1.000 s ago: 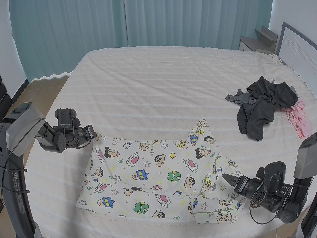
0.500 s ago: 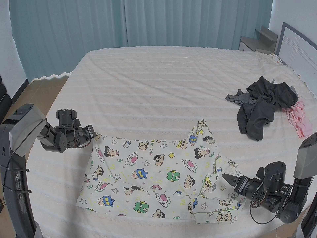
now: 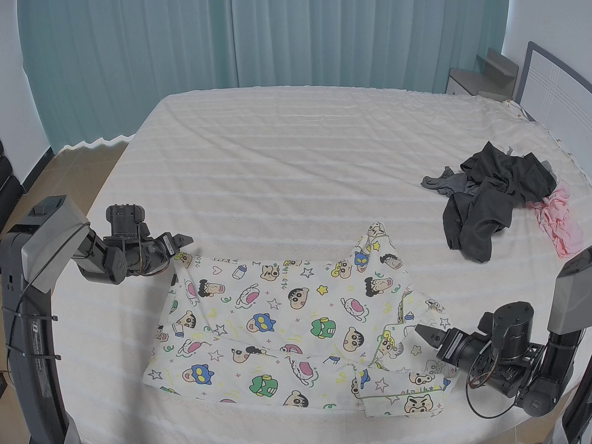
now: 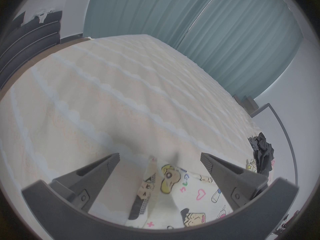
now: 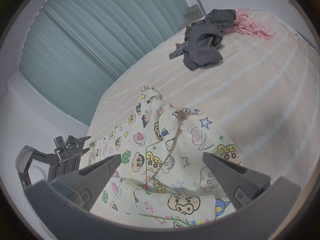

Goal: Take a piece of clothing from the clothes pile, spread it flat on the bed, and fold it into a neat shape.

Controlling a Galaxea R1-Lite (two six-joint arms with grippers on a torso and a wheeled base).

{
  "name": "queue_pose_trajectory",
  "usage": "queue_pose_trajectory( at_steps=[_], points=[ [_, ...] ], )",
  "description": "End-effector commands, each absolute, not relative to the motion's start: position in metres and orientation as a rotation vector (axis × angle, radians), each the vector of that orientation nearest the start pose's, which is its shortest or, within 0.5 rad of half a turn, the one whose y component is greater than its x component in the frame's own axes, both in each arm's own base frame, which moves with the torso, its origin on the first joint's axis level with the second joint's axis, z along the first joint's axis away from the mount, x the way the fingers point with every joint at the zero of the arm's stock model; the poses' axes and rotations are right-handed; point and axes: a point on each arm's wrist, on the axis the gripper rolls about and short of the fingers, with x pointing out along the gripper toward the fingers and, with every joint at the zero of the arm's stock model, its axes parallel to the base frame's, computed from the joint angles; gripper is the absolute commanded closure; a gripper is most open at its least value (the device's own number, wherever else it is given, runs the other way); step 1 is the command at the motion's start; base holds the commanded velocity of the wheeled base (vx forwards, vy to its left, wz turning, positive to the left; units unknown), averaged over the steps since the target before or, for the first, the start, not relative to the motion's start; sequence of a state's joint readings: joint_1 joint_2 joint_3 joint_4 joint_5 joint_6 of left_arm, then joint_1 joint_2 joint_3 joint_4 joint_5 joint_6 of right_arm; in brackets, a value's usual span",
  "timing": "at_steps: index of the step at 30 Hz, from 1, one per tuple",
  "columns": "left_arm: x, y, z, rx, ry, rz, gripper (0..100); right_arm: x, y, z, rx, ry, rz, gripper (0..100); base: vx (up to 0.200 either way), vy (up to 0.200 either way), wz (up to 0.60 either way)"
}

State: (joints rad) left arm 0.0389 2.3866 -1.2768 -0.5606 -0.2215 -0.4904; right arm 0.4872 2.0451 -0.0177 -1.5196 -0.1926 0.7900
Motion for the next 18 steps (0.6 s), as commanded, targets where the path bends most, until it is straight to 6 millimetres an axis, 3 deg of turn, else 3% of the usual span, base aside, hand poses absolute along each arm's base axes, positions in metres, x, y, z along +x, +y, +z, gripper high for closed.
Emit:
queue_pose_trajectory(
  at_steps=[1,8,18],
  points=[
    [0.442,0.014,0.029,-0.556,0.606,-0.055,0,0.19,0.096,0.025,0.591,0.581,0.075,0,0.0,0.0,0.0],
    [0.451,0.014,0.015,-0.52,0.613,-0.069,0,0.19,0.096,0.025,0.59,0.581,0.075,0,0.0,0.0,0.0],
    [0.451,0.011,0.015,-0.529,0.63,-0.192,0,0.19,0.096,0.025,0.591,0.581,0.077,0,0.0,0.0,0.0]
  ],
)
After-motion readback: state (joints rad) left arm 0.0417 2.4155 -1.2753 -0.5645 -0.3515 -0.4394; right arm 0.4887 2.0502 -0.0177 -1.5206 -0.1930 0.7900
